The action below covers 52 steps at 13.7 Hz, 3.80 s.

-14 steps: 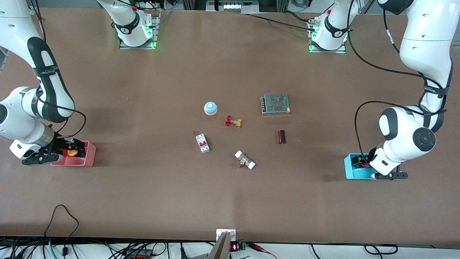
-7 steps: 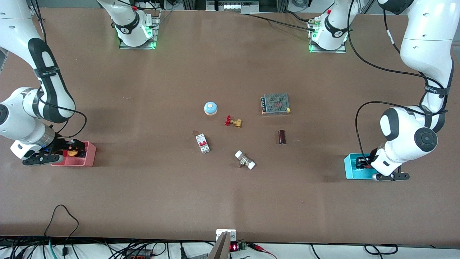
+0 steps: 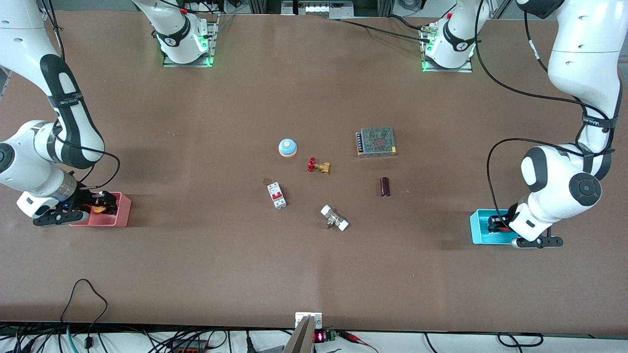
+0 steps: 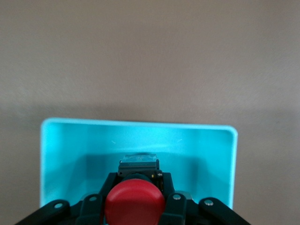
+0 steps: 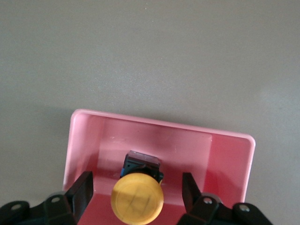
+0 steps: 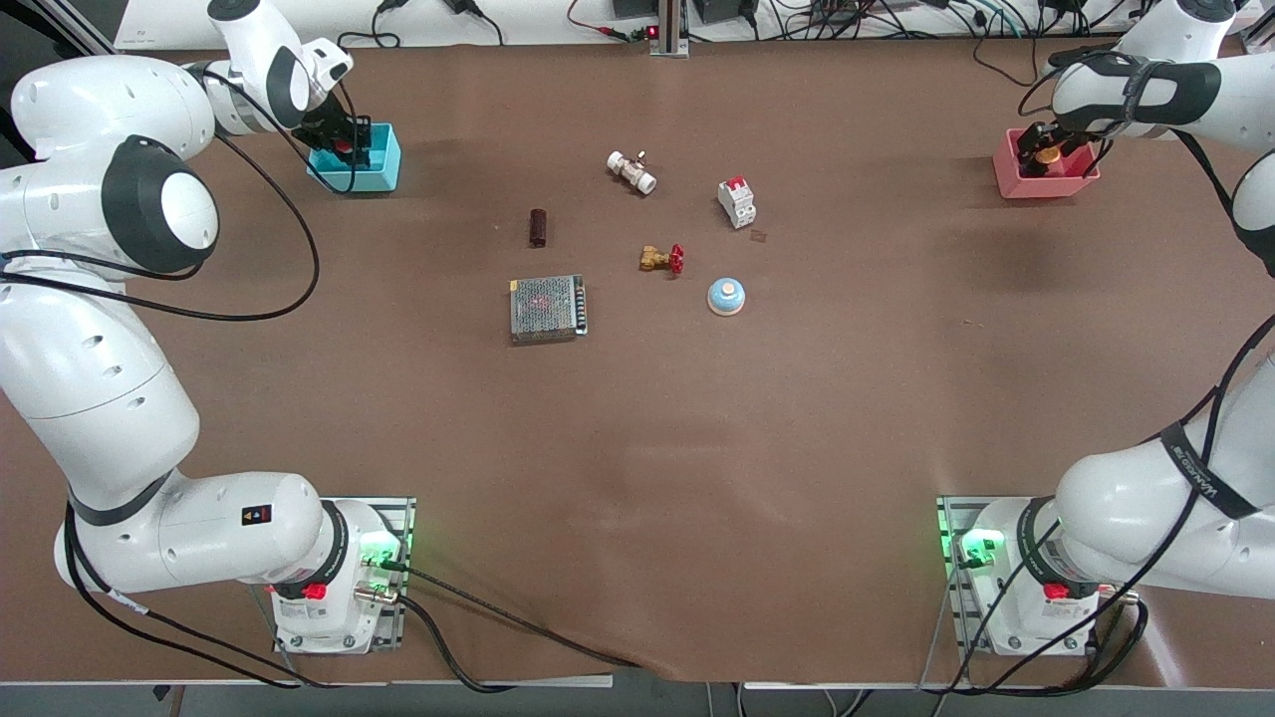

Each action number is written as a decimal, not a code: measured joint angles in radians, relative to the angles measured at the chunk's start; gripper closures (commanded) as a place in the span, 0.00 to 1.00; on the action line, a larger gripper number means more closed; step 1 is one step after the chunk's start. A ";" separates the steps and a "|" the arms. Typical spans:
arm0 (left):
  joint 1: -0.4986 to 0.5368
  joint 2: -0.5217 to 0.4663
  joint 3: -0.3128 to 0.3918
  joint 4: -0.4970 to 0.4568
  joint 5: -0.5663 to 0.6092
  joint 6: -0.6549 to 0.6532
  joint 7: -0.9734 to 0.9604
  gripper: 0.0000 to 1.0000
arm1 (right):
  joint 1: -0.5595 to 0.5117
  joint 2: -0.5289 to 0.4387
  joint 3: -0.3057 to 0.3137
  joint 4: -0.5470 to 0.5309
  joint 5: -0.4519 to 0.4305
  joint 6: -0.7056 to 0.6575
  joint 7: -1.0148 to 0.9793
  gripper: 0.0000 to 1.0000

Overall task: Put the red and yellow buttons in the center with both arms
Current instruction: 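Lift the red button out of the cyan box with the left gripper, then place the red button with the left gripper while the right gripper carries yellow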

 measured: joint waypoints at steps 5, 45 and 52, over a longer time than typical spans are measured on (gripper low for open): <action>-0.015 -0.139 -0.003 -0.022 0.000 -0.055 0.001 0.70 | -0.001 0.000 -0.001 0.000 0.000 0.000 -0.015 0.37; -0.218 -0.403 -0.085 -0.516 -0.132 0.034 -0.173 0.00 | 0.404 -0.261 0.030 -0.014 0.023 -0.443 0.593 0.67; -0.209 -0.463 0.073 -0.184 -0.131 -0.266 -0.128 0.00 | 0.455 -0.175 0.028 -0.084 0.021 -0.255 0.688 0.67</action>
